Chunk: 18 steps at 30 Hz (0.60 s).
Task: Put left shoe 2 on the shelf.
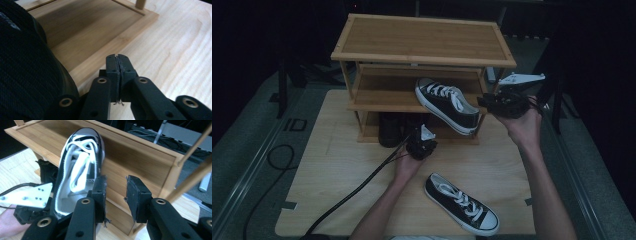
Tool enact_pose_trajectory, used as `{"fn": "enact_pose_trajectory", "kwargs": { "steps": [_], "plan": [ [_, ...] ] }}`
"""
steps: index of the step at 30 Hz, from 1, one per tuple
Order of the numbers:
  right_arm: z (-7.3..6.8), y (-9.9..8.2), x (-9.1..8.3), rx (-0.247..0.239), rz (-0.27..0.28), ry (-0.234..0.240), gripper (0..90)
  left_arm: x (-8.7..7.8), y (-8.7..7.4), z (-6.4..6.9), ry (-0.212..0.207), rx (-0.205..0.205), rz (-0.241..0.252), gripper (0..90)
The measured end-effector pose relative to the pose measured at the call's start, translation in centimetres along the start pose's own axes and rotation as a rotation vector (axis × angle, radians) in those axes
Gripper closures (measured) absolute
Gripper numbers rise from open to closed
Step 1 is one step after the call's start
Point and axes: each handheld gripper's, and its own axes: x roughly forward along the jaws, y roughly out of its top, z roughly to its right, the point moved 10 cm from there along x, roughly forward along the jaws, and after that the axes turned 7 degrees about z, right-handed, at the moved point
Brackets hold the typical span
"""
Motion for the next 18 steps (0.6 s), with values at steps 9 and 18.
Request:
{"fn": "enact_pose_trajectory", "kwargs": {
  "steps": [9, 18],
  "plan": [
    [0.9, -1.0, -1.7, 0.013, 0.012, -0.017, 71.8, 2.3, 1.3, 0.0, 0.033, -0.014, -0.023, 90.0],
    [1.0, -2.5, -3.0, -0.022, 0.000, -0.042, 72.1, 4.6, 0.9, -0.5, 0.065, -0.056, -0.044, 90.0]
  ]
}}
